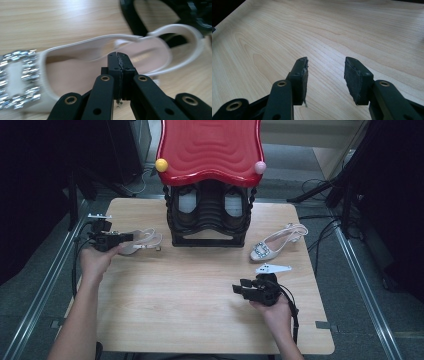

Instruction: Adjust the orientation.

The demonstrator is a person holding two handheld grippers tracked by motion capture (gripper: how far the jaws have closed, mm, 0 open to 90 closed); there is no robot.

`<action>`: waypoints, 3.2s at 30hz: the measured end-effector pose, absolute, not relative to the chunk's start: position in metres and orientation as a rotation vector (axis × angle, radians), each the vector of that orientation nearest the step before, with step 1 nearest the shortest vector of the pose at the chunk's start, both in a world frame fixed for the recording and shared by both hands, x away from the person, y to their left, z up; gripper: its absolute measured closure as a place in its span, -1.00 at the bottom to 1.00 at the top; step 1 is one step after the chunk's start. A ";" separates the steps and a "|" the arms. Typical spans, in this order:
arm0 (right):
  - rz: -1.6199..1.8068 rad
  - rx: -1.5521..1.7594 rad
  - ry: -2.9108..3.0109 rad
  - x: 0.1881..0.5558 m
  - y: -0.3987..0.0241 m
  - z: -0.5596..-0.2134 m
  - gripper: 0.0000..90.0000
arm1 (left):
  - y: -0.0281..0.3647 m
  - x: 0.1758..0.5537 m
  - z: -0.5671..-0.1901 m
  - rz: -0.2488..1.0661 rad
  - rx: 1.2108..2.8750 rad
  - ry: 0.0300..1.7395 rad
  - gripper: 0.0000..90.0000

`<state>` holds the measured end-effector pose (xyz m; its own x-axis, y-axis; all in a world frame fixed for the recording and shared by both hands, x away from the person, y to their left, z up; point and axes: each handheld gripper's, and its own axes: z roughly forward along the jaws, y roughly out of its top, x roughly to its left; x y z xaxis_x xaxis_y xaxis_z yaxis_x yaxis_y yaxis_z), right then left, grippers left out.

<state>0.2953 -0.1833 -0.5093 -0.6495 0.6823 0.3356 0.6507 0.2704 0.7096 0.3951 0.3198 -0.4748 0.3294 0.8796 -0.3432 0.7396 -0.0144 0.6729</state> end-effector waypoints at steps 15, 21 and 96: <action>1.357 1.283 2.485 0.299 -0.180 -0.510 0.20 | 0.288 0.394 -0.482 0.159 1.869 1.393 1.00; 1.362 1.276 2.488 0.301 -0.178 -0.509 0.20 | 0.291 0.390 -0.482 0.151 1.890 1.401 1.00; 1.356 1.229 2.567 0.326 -0.155 -0.512 0.17 | 0.348 0.362 -0.505 0.267 1.809 1.680 0.93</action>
<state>0.3257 -0.1545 -0.5120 -0.6960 0.6300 0.3445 0.6397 0.3261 0.6960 0.3625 0.3478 -0.5053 0.1595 0.9485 -0.2738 0.8169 0.0290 0.5761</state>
